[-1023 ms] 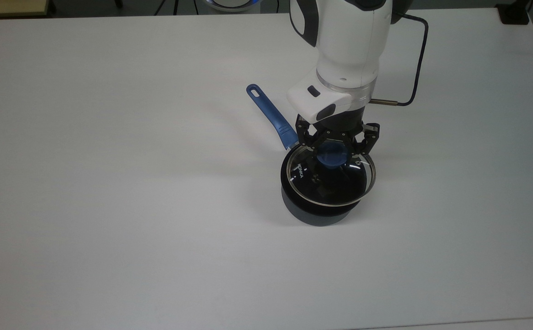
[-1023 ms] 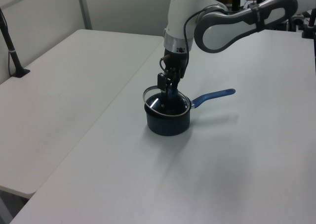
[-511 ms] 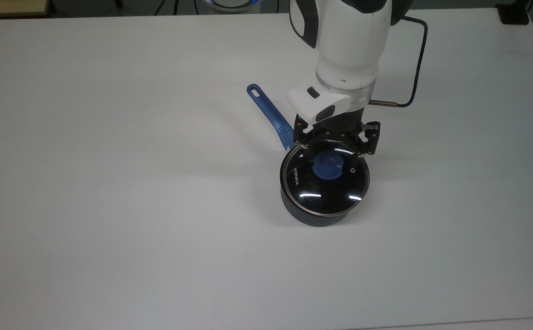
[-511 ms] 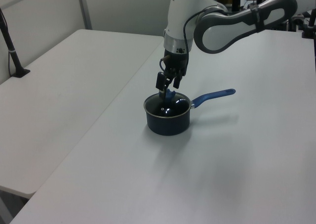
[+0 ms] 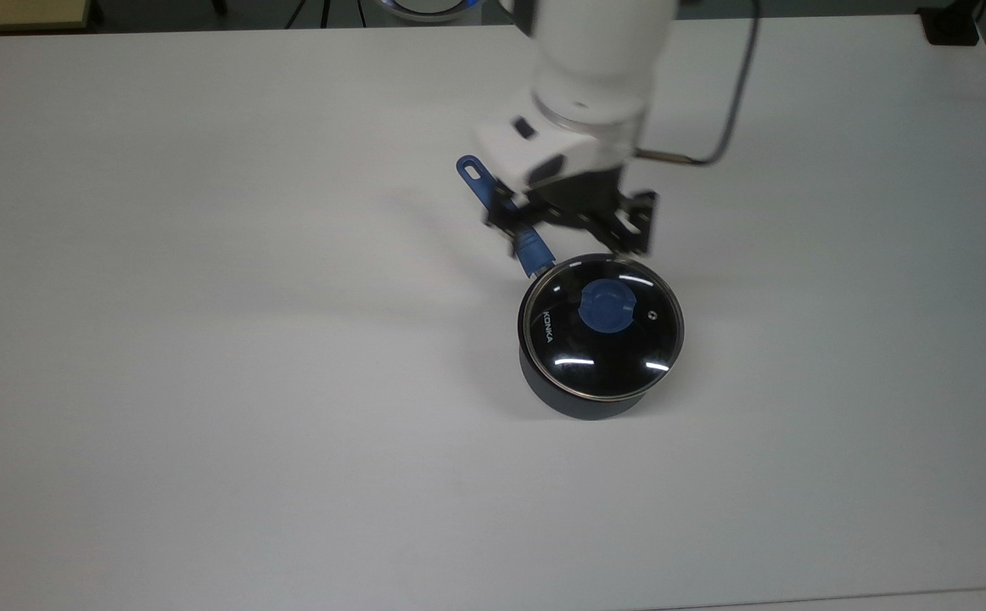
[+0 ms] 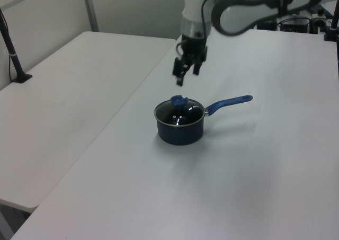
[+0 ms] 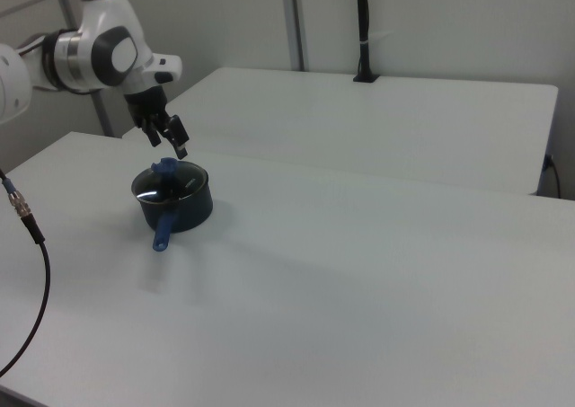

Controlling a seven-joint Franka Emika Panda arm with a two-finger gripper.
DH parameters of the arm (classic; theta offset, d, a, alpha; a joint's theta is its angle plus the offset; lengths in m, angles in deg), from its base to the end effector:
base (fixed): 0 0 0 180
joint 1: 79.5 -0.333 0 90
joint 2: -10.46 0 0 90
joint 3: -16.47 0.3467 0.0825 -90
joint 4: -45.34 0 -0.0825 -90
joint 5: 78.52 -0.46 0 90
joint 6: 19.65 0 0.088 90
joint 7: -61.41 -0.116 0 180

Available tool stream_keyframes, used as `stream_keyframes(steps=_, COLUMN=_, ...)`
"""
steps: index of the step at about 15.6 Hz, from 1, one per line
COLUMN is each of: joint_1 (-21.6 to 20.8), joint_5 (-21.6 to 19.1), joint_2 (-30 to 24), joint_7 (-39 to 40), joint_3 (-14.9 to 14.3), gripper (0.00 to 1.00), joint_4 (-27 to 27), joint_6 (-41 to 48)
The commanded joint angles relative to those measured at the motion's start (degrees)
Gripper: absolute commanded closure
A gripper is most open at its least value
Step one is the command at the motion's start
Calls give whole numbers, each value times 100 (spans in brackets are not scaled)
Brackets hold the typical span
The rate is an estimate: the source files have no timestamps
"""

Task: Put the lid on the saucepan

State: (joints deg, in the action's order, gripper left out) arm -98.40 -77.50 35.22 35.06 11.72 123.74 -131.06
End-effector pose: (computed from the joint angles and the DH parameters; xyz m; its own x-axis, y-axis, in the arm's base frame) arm 0.7639 0.2029 0.4877 0.9688 -0.1953 0.1525 -0.1949 -0.9807 -0.0175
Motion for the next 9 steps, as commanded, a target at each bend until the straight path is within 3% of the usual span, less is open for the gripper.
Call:
stream_keyframes(steps=1, joint_1=254, joint_5=64, joint_2=-1057, joint_7=1147, joint_3=-8, gripper=0, joint_4=1043, joint_6=594)
stream_keyframes(steps=4, joint_1=579, joint_5=82, joint_2=-1901, joint_7=1737, joint_3=27, gripper=0, joint_4=1862, joint_6=647)
stream_keyframes(steps=7, joint_1=1080, joint_5=91, joint_2=-2378, joint_7=1826, joint_3=89, gripper=0, joint_4=1934, joint_6=1181)
stream_keyframes(steps=9, joint_1=1431, joint_5=65, joint_2=-2580, joint_7=1826, joint_3=280, gripper=0, joint_4=1969, joint_6=1393)
